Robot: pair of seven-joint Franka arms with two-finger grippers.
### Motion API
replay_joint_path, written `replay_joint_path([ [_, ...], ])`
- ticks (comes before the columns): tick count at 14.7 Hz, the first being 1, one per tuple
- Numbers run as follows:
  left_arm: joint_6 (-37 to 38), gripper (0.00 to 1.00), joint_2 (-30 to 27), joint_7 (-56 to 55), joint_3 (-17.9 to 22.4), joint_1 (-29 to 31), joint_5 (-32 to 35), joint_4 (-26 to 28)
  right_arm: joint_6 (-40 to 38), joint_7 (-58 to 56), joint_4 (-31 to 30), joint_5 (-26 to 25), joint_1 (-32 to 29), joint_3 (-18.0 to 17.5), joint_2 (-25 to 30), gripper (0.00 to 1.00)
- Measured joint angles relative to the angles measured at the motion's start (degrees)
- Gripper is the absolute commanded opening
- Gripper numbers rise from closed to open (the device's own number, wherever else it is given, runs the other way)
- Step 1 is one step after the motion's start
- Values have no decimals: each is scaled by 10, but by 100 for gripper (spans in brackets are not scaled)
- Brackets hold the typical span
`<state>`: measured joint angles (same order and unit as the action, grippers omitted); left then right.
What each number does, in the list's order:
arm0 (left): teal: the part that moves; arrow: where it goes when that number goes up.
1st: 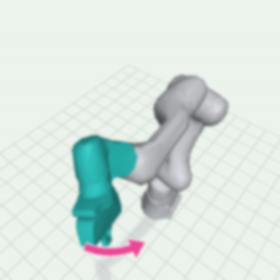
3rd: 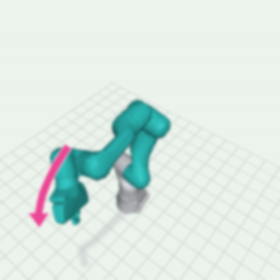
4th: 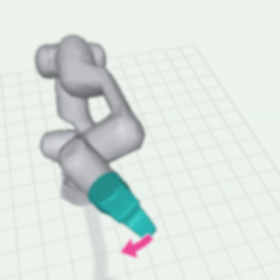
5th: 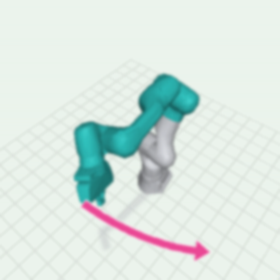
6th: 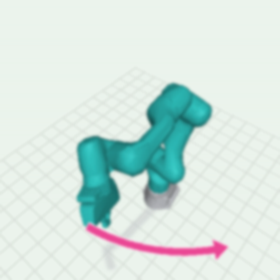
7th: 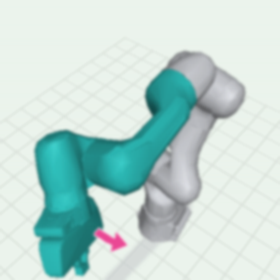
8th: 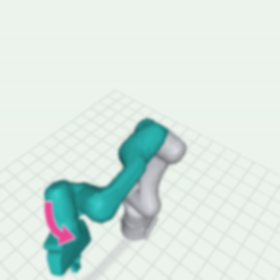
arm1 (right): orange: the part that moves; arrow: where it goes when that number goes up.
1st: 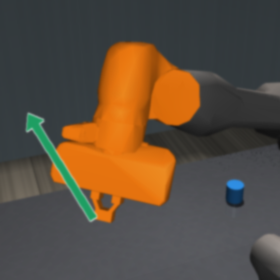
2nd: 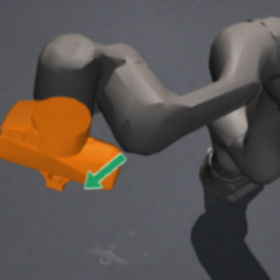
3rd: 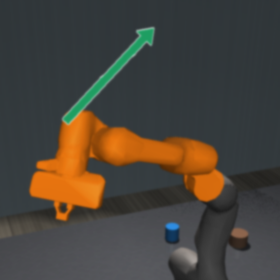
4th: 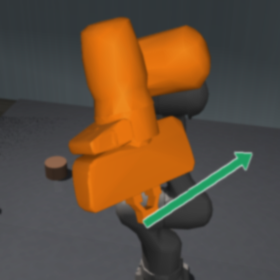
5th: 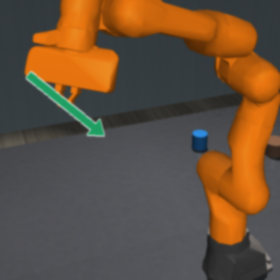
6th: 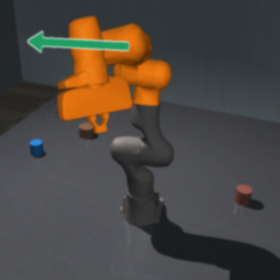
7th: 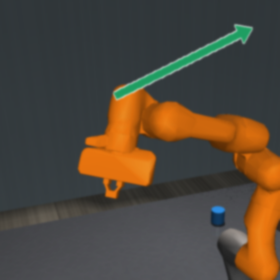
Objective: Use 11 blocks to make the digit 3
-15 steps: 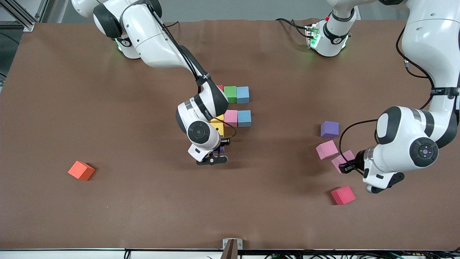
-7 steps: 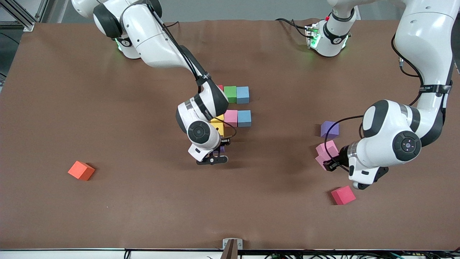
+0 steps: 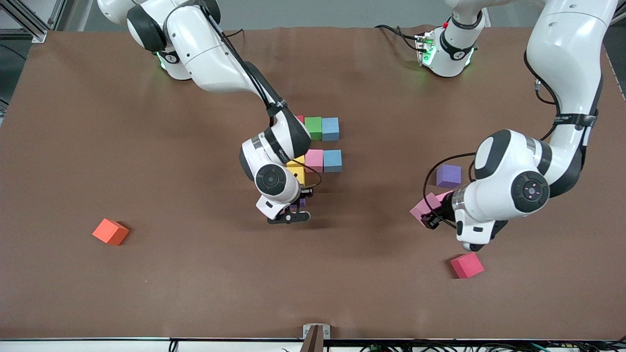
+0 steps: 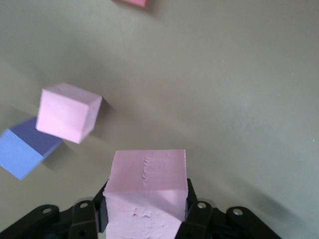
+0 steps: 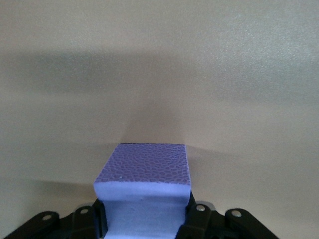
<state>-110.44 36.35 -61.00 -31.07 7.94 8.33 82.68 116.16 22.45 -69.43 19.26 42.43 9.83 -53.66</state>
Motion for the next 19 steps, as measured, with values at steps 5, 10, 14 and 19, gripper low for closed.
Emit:
replay_joint_path([
  [5, -41, 12, 17, -77, 0, -41, 0, 3, 0, 0, 0, 0, 0, 0, 0, 25],
  [10, -74, 12, 34, -197, 0, -72, 0, 4, -4, 0, 0, 0, 3, 0, 0, 25],
  [14, -95, 12, 46, -268, 0, -82, 0, 5, -5, 0, -3, 0, 6, 1, 2, 25],
  [19, -130, 12, 63, -331, 0, -92, 0, 6, -7, 0, -4, 0, 7, 1, 2, 26],
])
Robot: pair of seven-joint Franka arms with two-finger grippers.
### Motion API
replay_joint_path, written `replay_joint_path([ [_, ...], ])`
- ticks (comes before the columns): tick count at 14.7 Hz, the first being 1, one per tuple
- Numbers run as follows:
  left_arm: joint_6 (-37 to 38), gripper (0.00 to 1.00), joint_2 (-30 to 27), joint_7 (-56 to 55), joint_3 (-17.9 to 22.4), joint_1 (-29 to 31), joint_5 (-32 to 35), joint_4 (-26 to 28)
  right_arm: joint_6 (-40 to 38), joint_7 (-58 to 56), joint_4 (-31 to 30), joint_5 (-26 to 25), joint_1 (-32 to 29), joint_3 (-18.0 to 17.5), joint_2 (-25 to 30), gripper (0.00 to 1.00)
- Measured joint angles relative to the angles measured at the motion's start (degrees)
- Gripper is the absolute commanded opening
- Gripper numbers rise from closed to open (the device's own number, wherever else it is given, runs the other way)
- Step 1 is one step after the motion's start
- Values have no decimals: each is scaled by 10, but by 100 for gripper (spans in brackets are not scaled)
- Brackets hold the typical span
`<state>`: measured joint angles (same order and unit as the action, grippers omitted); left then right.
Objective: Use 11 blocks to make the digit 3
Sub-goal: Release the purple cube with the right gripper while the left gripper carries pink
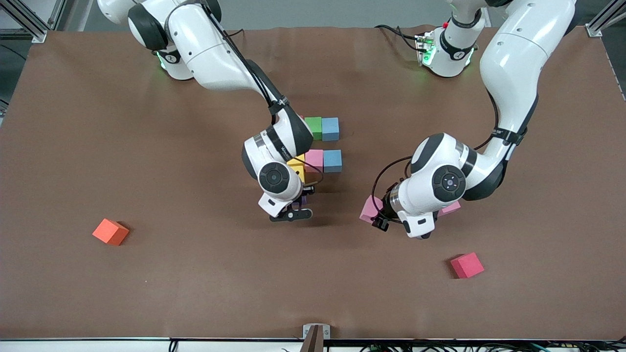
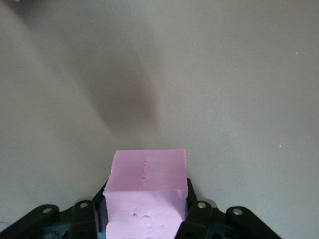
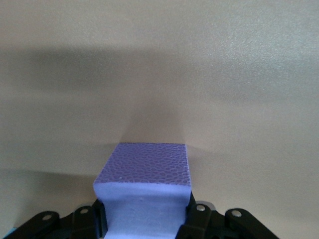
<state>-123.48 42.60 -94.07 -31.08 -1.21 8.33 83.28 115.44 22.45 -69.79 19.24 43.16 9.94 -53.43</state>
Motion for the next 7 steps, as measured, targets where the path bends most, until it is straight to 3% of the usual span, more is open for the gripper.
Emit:
replay_joint_path([
  [1, -8, 12, 4, -16, 0, -3, 0, 0, 0, 0, 0, 0, 0, 0, 0, 31],
  [2, -15, 12, 7, -36, 0, -5, 0, 0, 0, 0, 0, 0, 0, 0, 0, 59],
  [3, -23, 12, 9, -62, 0, -9, 0, 0, -1, 0, -1, 0, 1, 0, 0, 100],
  [7, -35, 13, 11, -122, 0, -15, 0, 0, -3, 7, -5, 0, 2, 0, 0, 100],
])
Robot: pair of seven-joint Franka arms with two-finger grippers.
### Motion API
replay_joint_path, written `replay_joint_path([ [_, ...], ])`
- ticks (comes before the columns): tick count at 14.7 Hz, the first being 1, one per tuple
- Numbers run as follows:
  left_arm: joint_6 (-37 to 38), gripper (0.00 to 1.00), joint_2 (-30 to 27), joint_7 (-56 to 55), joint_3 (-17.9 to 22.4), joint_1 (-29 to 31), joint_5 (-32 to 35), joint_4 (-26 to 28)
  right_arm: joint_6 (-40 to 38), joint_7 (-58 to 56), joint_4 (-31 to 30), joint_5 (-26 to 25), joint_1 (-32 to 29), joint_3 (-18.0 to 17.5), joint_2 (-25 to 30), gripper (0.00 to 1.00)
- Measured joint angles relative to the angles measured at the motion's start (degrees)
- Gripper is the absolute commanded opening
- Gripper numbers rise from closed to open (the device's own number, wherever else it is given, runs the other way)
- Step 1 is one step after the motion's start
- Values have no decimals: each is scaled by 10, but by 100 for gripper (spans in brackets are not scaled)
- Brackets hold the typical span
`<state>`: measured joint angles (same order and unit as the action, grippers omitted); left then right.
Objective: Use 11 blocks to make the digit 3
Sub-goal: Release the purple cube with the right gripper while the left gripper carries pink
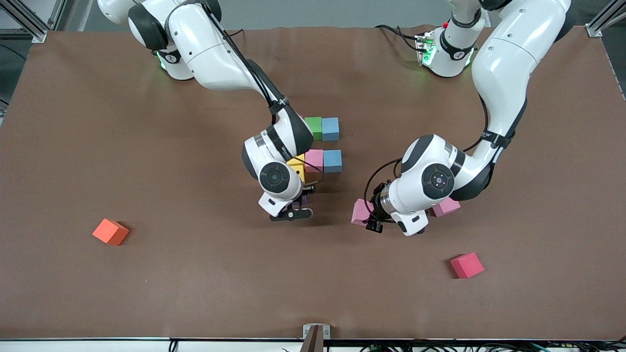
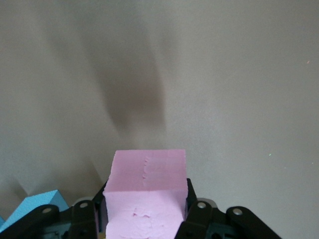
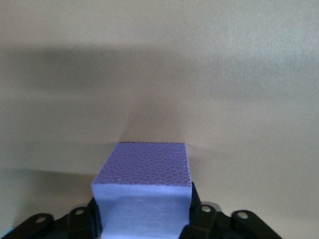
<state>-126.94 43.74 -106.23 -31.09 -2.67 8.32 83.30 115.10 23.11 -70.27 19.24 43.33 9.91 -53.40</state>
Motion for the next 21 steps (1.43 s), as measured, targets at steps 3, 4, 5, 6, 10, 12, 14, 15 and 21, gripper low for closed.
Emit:
replay_joint_path([
  [3, -8, 13, 4, -16, 0, -1, 0, 1, 0, 2, -7, 0, 2, 0, 0, 100],
  [4, -14, 13, 5, -23, 0, -3, 0, 1, 0, 3, -7, 0, 2, 0, 0, 100],
  [5, -22, 14, 7, -35, 0, -5, 0, 3, 0, 5, -7, 0, 2, 0, 2, 100],
  [6, -34, 15, 8, -49, 0, -6, 0, 9, 0, 9, -7, 0, 2, 0, 4, 100],
  [10, -65, 15, 10, -129, 0, -8, 0, 25, -9, 28, -5, 0, 3, 0, 24, 100],
  [12, -73, 15, 10, -165, 1, -10, 0, 28, -30, 33, -4, 0, 3, 0, 41, 100],
  [14, -82, 16, 10, -200, 7, -27, 2, 32, -47, 34, -4, 0, 3, 4, 60, 100],
  [15, -84, 16, 10, -214, 15, -43, 6, 34, -55, 37, -4, 0, 2, 8, 71, 100],
  [21, -88, 15, 30, -240, 69, -135, 60, 38, -113, 79, -1, -29, -89, 33, 158, 100],
])
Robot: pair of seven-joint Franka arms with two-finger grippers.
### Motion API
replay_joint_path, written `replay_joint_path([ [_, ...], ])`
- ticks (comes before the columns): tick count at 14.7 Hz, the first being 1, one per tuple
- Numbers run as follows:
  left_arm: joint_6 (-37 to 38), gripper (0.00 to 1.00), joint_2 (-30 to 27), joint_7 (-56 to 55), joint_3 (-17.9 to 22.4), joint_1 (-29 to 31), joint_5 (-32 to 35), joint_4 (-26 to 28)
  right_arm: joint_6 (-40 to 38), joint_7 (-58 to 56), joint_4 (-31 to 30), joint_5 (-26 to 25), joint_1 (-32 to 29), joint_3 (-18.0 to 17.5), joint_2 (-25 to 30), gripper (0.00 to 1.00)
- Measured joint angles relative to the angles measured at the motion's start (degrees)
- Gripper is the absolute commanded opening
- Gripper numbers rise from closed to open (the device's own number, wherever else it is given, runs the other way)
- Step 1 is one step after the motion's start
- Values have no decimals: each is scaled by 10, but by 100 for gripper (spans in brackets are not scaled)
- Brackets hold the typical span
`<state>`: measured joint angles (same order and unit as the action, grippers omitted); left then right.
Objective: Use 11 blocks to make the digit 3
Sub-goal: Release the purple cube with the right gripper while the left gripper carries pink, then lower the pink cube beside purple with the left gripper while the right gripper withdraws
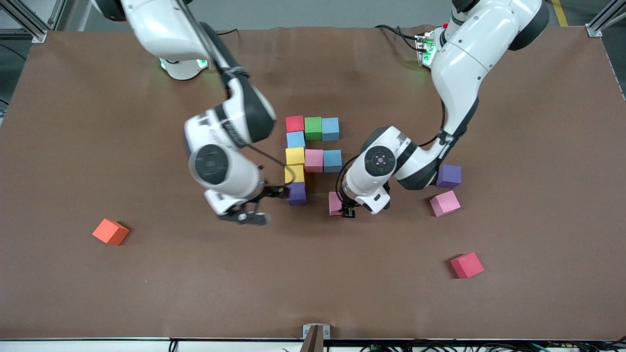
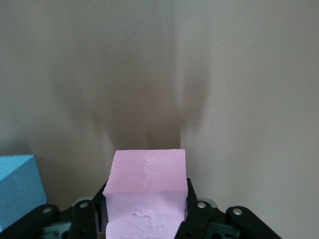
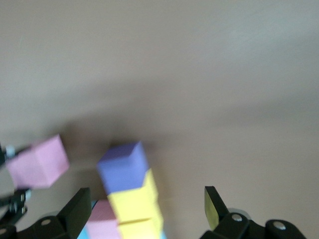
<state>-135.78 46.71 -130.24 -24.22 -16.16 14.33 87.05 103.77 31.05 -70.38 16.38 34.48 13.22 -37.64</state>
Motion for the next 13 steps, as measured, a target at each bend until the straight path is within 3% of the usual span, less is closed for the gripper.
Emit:
replay_joint_path([
  [3, -5, 15, 10, 1, 1, -11, 7, -1, -3, -1, 0, -53, -69, 1, 23, 100],
  [13, -6, 15, 31, 0, 1, -48, 7, -34, -47, -156, 0, -81, -288, 0, 124, 100],
])
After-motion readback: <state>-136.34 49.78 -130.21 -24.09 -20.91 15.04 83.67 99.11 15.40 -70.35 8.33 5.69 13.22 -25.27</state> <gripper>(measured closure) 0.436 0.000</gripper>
